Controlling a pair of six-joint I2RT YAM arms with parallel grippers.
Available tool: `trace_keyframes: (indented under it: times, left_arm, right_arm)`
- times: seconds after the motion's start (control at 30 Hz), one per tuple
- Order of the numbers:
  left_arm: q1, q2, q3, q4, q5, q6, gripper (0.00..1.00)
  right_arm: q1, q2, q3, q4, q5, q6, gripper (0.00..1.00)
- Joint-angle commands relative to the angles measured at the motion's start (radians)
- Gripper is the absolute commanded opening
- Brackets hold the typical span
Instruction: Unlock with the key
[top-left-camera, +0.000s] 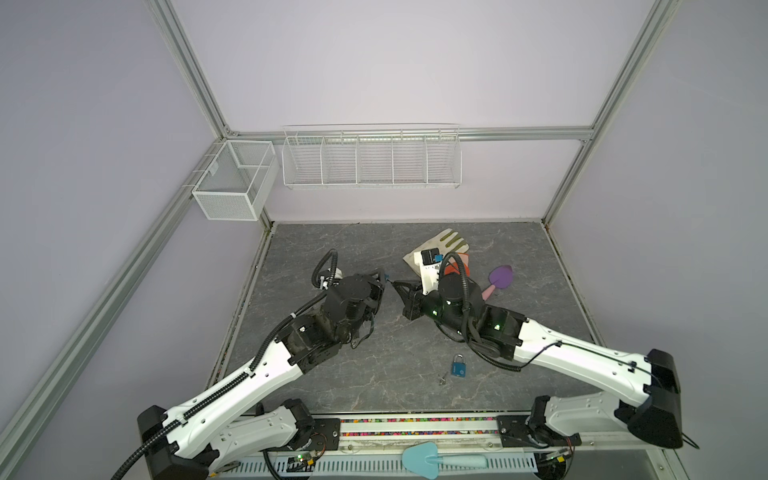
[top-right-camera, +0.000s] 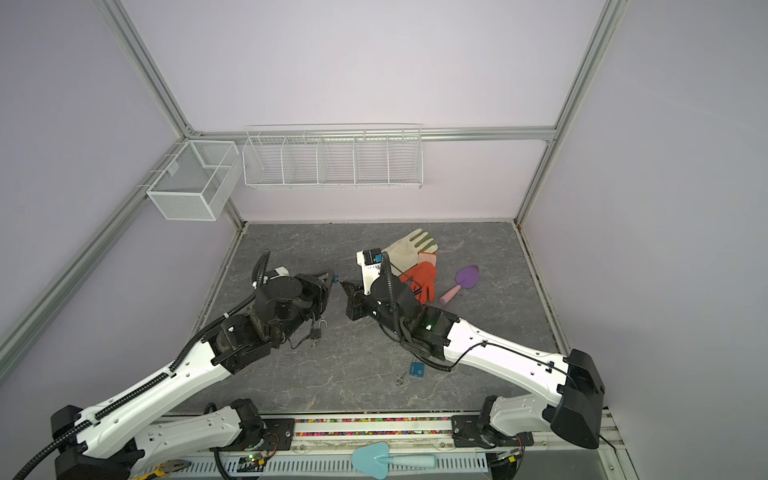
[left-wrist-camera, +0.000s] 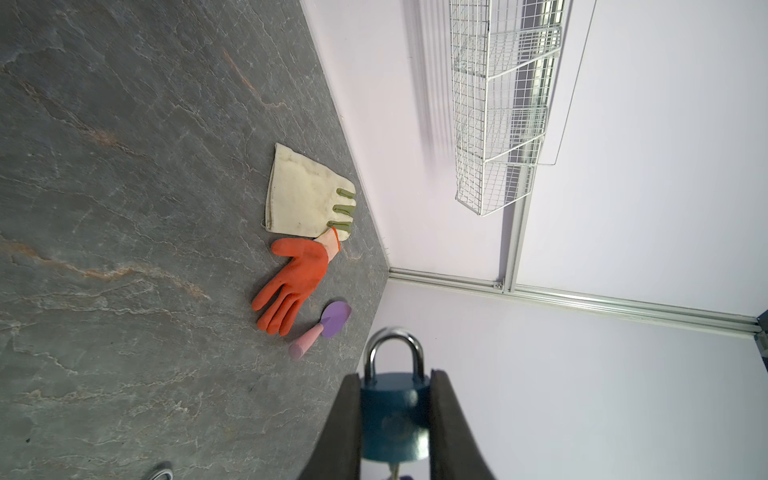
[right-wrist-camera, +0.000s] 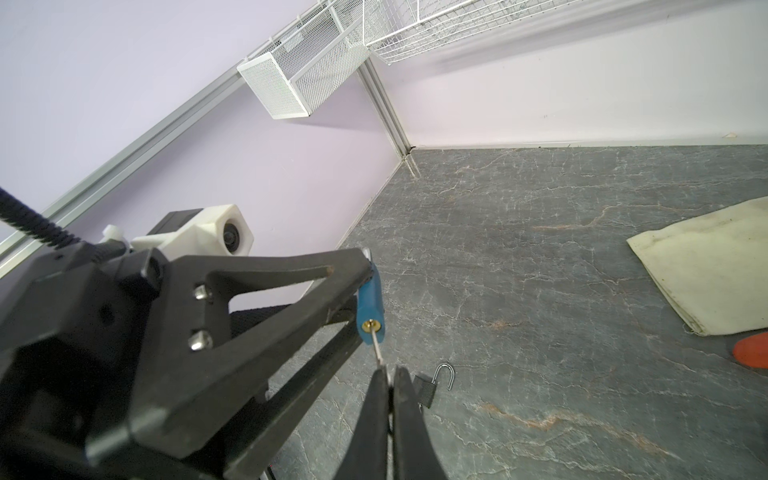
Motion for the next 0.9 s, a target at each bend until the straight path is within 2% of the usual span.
trace_keyframes:
  times: [0.0, 0.47, 0.87]
  left_arm:
    - [0.003, -0.005, 0.005, 0.011, -0.015, -0.021, 0.0]
    - [0.006, -0.001, 0.004, -0.002, -0.013, -0.021, 0.0]
    - [0.006, 0.002, 0.008, 0.016, 0.023, -0.019, 0.0]
  right_arm:
    - [0.008, -0.008, 0.018, 0.017, 0.004, -0.017, 0.06]
    - [0.01, -0.008, 0.023, 0.028, -0.009, -0.02, 0.06]
    - [0.011, 0.019, 0.037, 0.022, 0.038, -0.043, 0.06]
